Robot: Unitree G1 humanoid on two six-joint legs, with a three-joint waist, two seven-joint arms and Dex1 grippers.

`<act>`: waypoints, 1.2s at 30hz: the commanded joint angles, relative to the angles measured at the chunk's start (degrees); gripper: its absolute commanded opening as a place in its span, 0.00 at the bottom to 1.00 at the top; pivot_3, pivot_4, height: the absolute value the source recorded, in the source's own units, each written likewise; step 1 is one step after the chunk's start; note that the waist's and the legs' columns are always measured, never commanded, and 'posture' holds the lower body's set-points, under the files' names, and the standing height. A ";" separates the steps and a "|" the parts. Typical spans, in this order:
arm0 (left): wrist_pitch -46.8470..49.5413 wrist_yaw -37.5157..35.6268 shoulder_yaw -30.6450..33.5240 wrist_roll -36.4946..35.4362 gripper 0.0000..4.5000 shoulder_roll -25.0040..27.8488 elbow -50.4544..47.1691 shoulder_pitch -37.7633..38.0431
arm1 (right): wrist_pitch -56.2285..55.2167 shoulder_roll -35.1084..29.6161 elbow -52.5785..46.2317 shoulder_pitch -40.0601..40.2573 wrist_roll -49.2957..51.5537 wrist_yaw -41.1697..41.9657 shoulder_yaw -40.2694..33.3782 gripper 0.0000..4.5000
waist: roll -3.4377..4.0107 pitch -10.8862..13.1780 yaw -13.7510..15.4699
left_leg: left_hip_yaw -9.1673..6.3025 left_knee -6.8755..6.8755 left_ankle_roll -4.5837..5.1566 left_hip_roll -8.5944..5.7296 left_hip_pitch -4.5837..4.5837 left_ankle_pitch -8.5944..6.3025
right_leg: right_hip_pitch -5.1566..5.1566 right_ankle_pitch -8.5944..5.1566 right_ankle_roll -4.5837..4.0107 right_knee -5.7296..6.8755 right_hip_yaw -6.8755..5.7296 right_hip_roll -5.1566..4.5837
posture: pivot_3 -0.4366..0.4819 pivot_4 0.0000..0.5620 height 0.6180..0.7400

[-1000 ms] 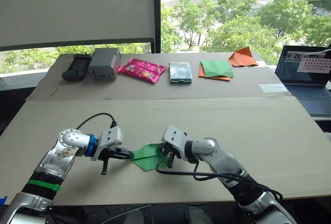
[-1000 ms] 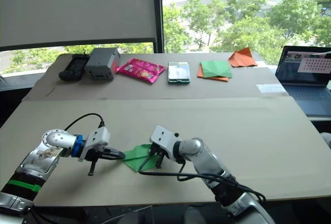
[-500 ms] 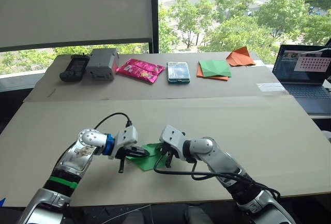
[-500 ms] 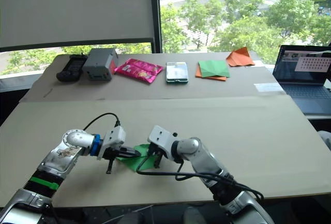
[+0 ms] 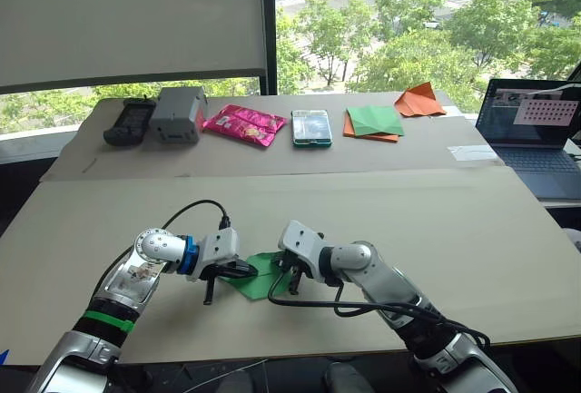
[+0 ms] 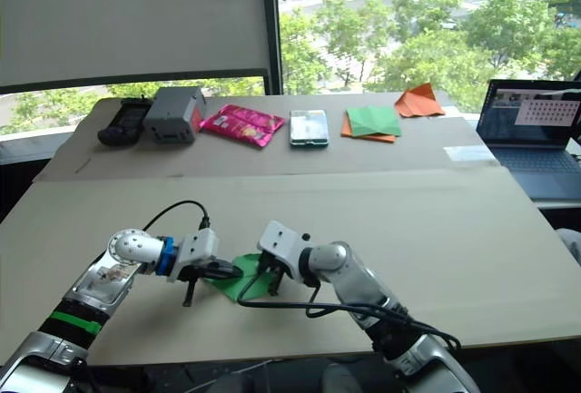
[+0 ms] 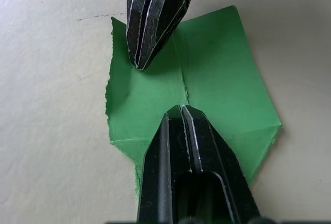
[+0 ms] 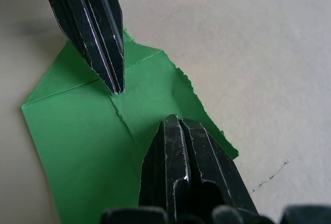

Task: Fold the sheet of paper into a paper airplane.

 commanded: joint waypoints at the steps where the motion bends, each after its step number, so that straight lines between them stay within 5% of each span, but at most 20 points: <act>1: 0.65 0.28 -0.41 3.01 0.00 2.74 5.62 2.88 | 3.31 -0.94 3.22 0.66 -1.67 -0.70 0.51 0.00 | 0.05 -0.09 -0.19 | 0.00 -0.02 0.00 0.00 0.01 0.00 | 0.00 0.00 0.00 0.00 0.00 0.00 | 0.48 0.27 1.00; 20: 2.72 -0.74 4.43 -0.39 0.00 7.67 1.94 8.70 | 2.64 -0.59 5.18 -0.49 -1.70 -0.53 0.51 0.00 | 0.13 -0.12 -0.58 | 0.00 -0.54 -0.01 0.00 0.43 0.00 | -0.02 -0.04 -0.08 0.03 0.03 0.00 | 0.48 0.27 1.00; 31: 21.72 -4.63 13.16 -17.21 0.00 9.61 -12.53 6.60 | 2.85 -0.21 5.32 -0.41 -1.73 -0.52 0.68 0.00 | -0.34 0.24 -0.56 | -0.01 -0.60 -0.02 0.04 0.32 0.00 | -0.13 -0.05 -0.09 -0.02 0.00 -0.01 | 0.48 0.27 1.00; 36: 21.05 -2.16 9.85 -14.89 0.00 6.56 -14.61 7.47 | 3.16 0.12 5.25 -0.44 -1.69 -0.70 0.70 0.00 | -0.30 0.27 -0.57 | -0.01 -0.60 -0.02 0.03 0.32 -0.01 | -0.12 -0.04 -0.09 -0.03 0.00 -0.01 | 0.48 0.27 1.00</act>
